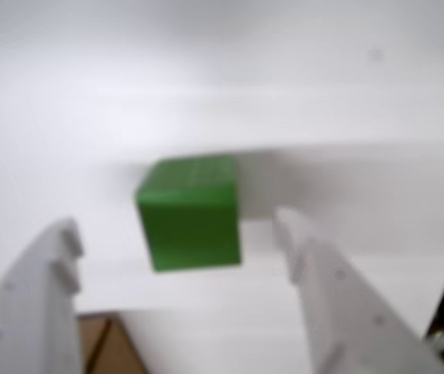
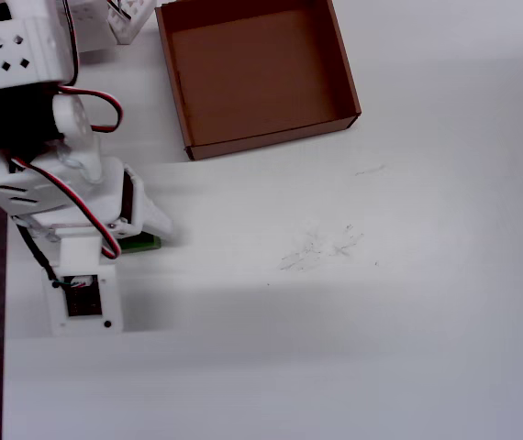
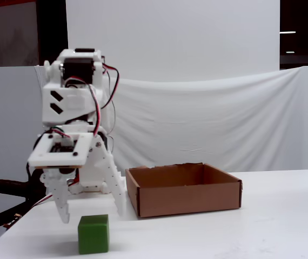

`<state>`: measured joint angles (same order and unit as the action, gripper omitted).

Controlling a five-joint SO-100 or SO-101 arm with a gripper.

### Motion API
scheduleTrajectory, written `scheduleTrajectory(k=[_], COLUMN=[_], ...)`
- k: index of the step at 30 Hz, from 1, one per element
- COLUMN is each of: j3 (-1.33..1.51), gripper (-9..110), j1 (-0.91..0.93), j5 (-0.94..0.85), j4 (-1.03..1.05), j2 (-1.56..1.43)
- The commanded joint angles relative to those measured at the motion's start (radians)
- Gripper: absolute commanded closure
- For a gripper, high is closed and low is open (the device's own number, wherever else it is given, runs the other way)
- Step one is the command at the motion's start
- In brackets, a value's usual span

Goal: Grasp a green cube and put it in a box.

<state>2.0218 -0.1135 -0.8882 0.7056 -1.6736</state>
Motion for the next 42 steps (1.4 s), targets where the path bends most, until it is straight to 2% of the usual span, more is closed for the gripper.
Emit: scheduleTrajectory(k=[1, 7, 15, 22, 31, 42], j3=[0.005, 0.067, 0.072, 0.077, 0.098, -0.052], gripper=[68, 70, 72, 83, 88, 89], j1=[-0.011, -0.015, -0.029, -0.049, -0.054, -0.035], j5=[0.0, 0.0, 0.0, 0.015, 0.018, 0.032], j4=[-0.04, -0.138, -0.124, -0.115, -0.123, 0.123], j2=[0.0, 0.02, 0.04, 0.043, 0.037, -0.071])
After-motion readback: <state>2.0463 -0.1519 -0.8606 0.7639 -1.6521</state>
